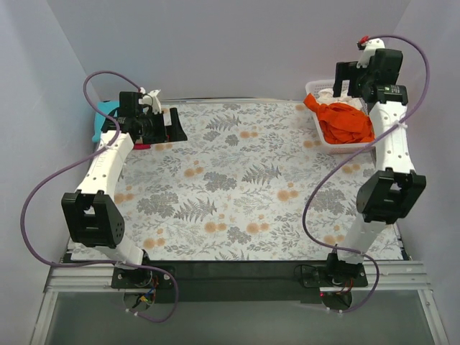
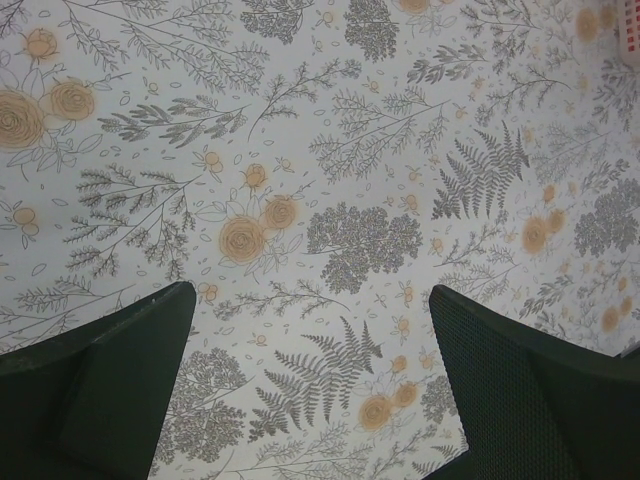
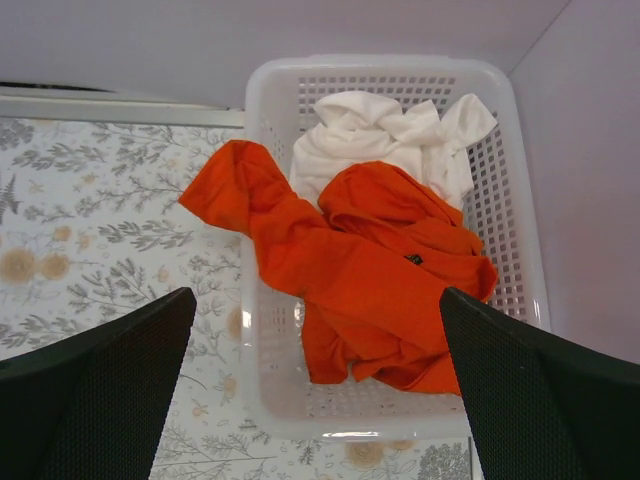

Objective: Fold and stack the t-shirts
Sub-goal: Grab the tshirt from the pile

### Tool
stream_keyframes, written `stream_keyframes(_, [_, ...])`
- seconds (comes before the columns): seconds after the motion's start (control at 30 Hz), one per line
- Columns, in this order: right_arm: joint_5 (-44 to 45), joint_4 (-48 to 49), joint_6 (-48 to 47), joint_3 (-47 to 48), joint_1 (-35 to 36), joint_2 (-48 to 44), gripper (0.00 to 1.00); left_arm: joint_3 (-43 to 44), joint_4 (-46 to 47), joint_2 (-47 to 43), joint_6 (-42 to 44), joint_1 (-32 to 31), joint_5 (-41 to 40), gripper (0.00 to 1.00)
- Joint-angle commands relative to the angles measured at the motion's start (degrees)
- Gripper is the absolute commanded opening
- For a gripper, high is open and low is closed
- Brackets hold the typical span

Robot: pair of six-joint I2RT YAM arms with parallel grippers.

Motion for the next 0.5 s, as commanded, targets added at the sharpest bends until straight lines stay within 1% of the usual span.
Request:
stream_keyframes(0.0, [-0.9,-4.1,-1.0,7.0,-2.1,5.4,0.98,1.7,0.0,0.0,0.2,0.3,1.3,0.98])
stream_keyframes(0.1, [-0.4,-3.5,-2.4,8.2,-3.5,10.1,0.98,1.2,0.0,1.1,1.0,0.3,0.1,0.98])
stream_keyframes(0.23, [0.5,-2.8,-3.7,9.0,-3.6,16.5,0.99,0.9,-0.1,2.0,1.8,0.3,-0.6,0.98])
stream_keyframes(0.47, [2.2,-1.8,-3.2,12.0,-3.7,24.8,0.98,1.1,-1.4,2.8,2.8,0.3,-3.6,0.98])
